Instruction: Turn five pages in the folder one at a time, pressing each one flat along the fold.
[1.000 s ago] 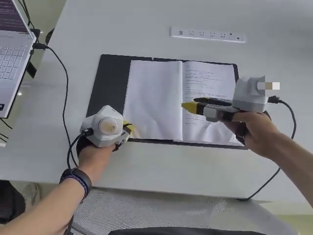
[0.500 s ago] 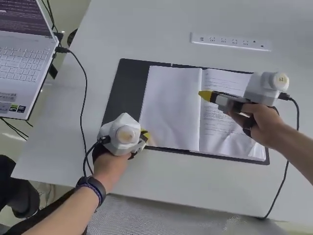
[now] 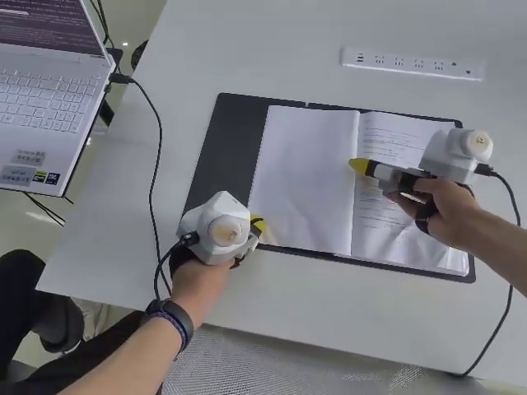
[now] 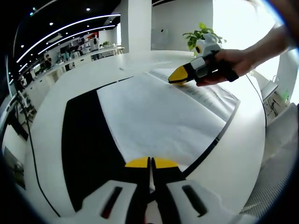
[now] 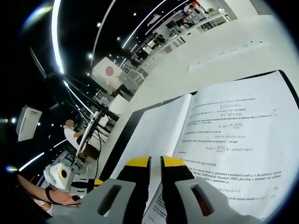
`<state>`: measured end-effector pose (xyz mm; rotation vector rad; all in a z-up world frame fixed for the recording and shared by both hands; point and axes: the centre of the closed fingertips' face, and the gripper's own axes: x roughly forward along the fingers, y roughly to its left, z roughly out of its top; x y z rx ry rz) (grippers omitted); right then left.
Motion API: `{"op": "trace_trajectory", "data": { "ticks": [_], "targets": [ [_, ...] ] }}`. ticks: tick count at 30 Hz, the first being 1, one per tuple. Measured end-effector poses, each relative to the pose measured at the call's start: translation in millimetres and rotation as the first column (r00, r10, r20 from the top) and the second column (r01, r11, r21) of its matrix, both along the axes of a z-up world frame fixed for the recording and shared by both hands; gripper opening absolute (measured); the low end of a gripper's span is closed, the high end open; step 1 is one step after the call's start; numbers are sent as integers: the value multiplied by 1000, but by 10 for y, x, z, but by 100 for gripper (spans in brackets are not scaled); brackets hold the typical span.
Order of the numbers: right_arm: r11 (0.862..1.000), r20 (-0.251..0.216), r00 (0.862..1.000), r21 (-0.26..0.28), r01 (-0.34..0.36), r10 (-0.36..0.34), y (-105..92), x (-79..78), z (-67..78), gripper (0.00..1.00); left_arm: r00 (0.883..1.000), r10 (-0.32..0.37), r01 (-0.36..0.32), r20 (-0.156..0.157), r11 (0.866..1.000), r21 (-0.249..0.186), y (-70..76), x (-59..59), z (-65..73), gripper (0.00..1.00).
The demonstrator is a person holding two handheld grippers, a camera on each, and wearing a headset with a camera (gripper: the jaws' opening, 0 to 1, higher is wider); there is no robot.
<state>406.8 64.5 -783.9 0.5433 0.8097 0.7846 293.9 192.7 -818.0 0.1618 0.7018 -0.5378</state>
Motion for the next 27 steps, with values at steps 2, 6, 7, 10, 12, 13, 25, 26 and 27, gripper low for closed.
{"op": "trace_trajectory", "data": {
  "ticks": [2, 6, 7, 10, 12, 13, 25, 26, 27],
  "targets": [
    [1000, -4, 1000, 3, 0, 0, 9, 9, -20, 4, 1000, 0, 0, -1, 1000, -3, 6, 8, -12, 0],
    [999, -19, 1000, 29, 15, -14, -49, 81, -86, 0, 1000, 8, -8, -4, 1000, -8, 11, 14, -20, 0],
    [999, -17, 1000, 35, 19, -18, -53, 76, -84, 0, 1000, 10, -10, -5, 1000, -12, 7, 9, -17, 0],
    [999, -9, 1000, 44, 22, -22, -43, 65, -70, 0, 1000, 11, -11, -3, 1000, -10, 6, 7, -14, 0],
    [998, -9, 1000, 52, 27, -27, -67, 99, -100, 0, 1000, 11, -11, -2, 1000, -11, 5, 6, -14, 0],
    [998, -8, 1000, 54, 28, -28, -67, 98, -99, 0, 1000, 11, -11, -3, 1000, -11, 6, 6, -13, 0],
    [996, 0, 1000, 82, 21, -21, -26, 108, -79, 0, 1000, 17, -17, -7, 1000, -24, 3, 5, -28, 1],
    [996, 0, 1000, 83, 21, -21, -23, 117, -79, 0, 1000, 14, -14, -6, 1000, -22, 3, 5, -28, 1],
    [996, -1, 1000, 87, 26, -26, -16, 150, -79, 0, 1000, 15, -15, -8, 1000, -22, 3, 5, -28, 1]
  ]
}}
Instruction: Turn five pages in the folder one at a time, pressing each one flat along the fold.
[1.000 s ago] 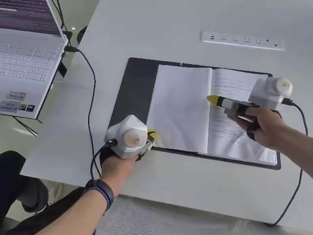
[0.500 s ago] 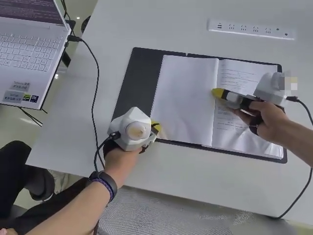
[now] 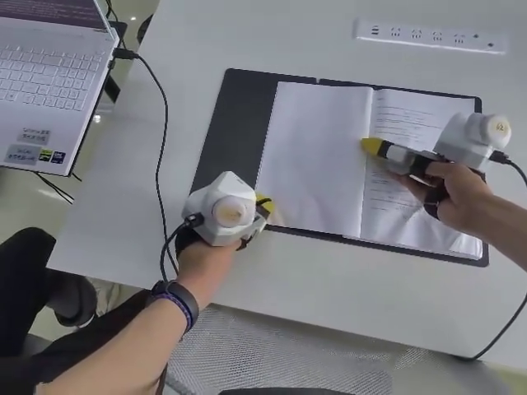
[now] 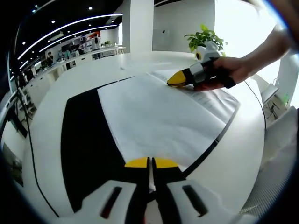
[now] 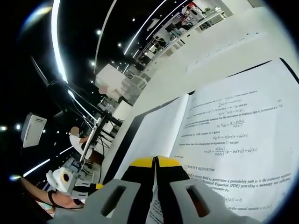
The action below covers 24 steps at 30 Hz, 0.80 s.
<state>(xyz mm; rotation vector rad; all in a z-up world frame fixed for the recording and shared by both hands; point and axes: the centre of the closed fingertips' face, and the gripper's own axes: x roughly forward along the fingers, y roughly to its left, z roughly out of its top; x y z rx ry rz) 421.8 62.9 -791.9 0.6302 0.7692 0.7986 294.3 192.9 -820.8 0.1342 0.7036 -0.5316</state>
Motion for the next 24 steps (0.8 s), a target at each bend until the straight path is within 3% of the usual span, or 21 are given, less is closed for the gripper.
{"op": "trace_trajectory", "data": {
  "ticks": [5, 8, 10, 15, 20, 24],
  "targets": [
    [999, -15, 1000, 25, 24, -24, 54, 133, 18, 0, 1000, 1, -1, -7, 1000, -4, 2, 2, 0, 1],
    [997, -34, 998, 47, 54, -52, 39, 340, -42, 0, 1000, 9, -9, -9, 1000, -15, 4, 1, 7, 1],
    [996, -37, 997, 54, 71, -69, 49, 395, -34, 0, 1000, 13, -13, -10, 1000, -16, 3, 0, 7, 1],
    [980, -95, 985, 129, 154, -142, 52, 558, -22, 0, 1000, 22, -22, -14, 1000, -20, 2, 1, 4, 1],
    [975, -71, 983, 130, 180, -172, 26, 730, -59, 0, 999, 30, -30, -17, 999, -24, 3, -3, 14, 1],
    [961, -81, 973, 156, 227, -216, -10, 872, -78, 0, 999, 30, -30, -18, 999, -24, 0, -8, 26, 1]
  ]
}}
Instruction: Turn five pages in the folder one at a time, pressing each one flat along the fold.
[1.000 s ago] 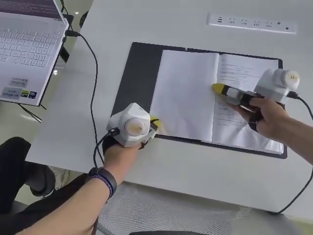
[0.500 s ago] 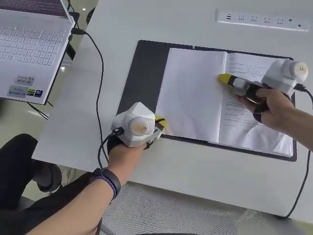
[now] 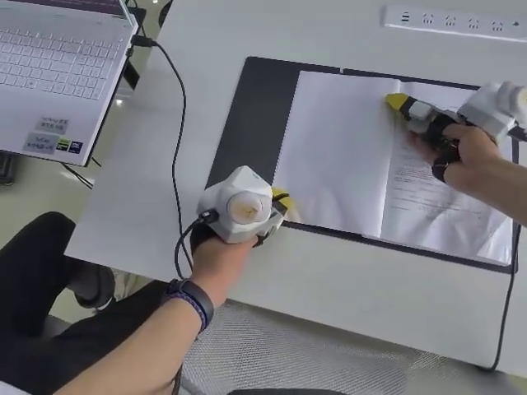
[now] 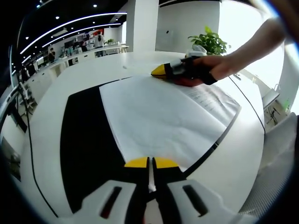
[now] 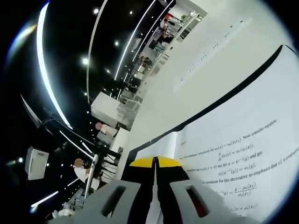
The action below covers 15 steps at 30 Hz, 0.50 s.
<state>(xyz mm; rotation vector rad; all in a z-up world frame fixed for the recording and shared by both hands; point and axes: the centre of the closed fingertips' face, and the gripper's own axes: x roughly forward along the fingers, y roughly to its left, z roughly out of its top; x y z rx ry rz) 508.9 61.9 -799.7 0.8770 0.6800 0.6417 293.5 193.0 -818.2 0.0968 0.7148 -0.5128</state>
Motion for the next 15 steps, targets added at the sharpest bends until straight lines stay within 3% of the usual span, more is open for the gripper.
{"op": "trace_trajectory", "data": {
  "ticks": [15],
  "targets": [
    [994, 37, 993, -5, 111, -111, -55, 399, -39, 0, 1000, 2, -2, -7, 1000, 3, -6, -1, 6, 2]
  ]
}}
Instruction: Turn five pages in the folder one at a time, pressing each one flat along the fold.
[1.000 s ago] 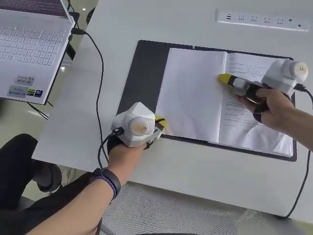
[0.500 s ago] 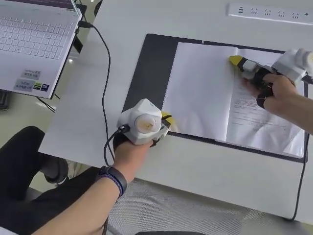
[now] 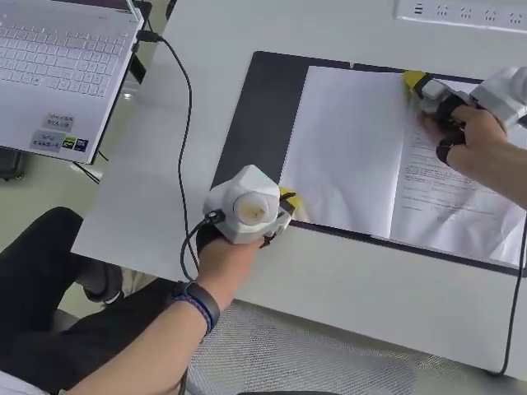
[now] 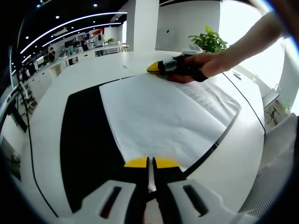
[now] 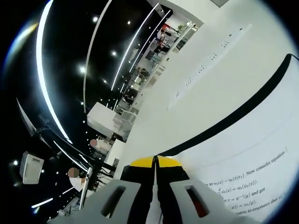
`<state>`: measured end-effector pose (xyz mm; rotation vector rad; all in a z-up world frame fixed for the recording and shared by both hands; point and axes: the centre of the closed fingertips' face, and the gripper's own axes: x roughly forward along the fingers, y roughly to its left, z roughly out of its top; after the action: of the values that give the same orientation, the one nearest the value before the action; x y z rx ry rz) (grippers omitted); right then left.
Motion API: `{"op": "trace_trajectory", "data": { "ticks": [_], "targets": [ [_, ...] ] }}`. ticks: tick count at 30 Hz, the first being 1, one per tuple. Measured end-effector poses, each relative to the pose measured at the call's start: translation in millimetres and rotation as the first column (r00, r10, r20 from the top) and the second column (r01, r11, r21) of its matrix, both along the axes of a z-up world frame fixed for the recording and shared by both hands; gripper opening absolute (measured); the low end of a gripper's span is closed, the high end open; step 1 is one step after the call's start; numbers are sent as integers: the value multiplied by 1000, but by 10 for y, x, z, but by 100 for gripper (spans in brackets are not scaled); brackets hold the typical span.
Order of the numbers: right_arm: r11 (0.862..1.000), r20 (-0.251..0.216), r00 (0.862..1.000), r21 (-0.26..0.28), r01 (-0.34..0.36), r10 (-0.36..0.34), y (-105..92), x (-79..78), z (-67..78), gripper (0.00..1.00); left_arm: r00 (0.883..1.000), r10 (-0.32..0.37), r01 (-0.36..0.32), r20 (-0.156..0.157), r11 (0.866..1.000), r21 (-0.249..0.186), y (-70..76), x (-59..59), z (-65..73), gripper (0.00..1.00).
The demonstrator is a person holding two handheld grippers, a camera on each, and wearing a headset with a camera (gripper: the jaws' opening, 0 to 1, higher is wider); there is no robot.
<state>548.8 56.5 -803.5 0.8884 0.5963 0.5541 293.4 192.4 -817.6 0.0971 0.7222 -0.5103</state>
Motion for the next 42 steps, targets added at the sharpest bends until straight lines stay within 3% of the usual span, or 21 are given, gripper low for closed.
{"op": "trace_trajectory", "data": {
  "ticks": [8, 13, 22, 26, 27, 29, 33, 36, 42],
  "targets": [
    [999, 22, 999, -29, -26, 26, 15, -25, -2, 0, 1000, -2, 2, -2, 1000, 1, 3, 3, 3, 1],
    [997, 16, 998, -22, -67, 68, 25, -137, 3, 0, 1000, -6, 6, -4, 1000, 2, 3, 5, 2, 1],
    [985, 27, 985, -45, -167, 168, 77, -555, 60, 0, 1000, -4, 4, -3, 1000, 1, 0, 3, -2, 1],
    [976, 37, 976, -61, -210, 213, 131, -849, 125, 0, 1000, -11, 12, -10, 1000, 10, -6, 1, -1, 2],
    [974, 38, 975, -64, -217, 220, 111, -778, 109, 0, 1000, -15, 15, -11, 1000, 16, -8, 1, -3, 2],
    [971, 43, 971, -68, -230, 234, 117, -854, 103, 0, 1000, -17, 17, -12, 1000, 18, -9, 1, -8, 2],
    [968, 54, 969, -82, -236, 241, 135, -1129, 124, 0, 1000, -16, 16, -12, 1000, 20, -8, 4, -21, 3],
    [969, 55, 970, -73, -235, 239, 101, -1130, 88, 0, 1000, -18, 19, -14, 1000, 24, -10, 4, -25, 3],
    [974, 43, 973, -42, -223, 225, 150, -1500, 136, 0, 1000, -26, 27, -13, 999, 28, -9, 5, -32, 3]
  ]
}}
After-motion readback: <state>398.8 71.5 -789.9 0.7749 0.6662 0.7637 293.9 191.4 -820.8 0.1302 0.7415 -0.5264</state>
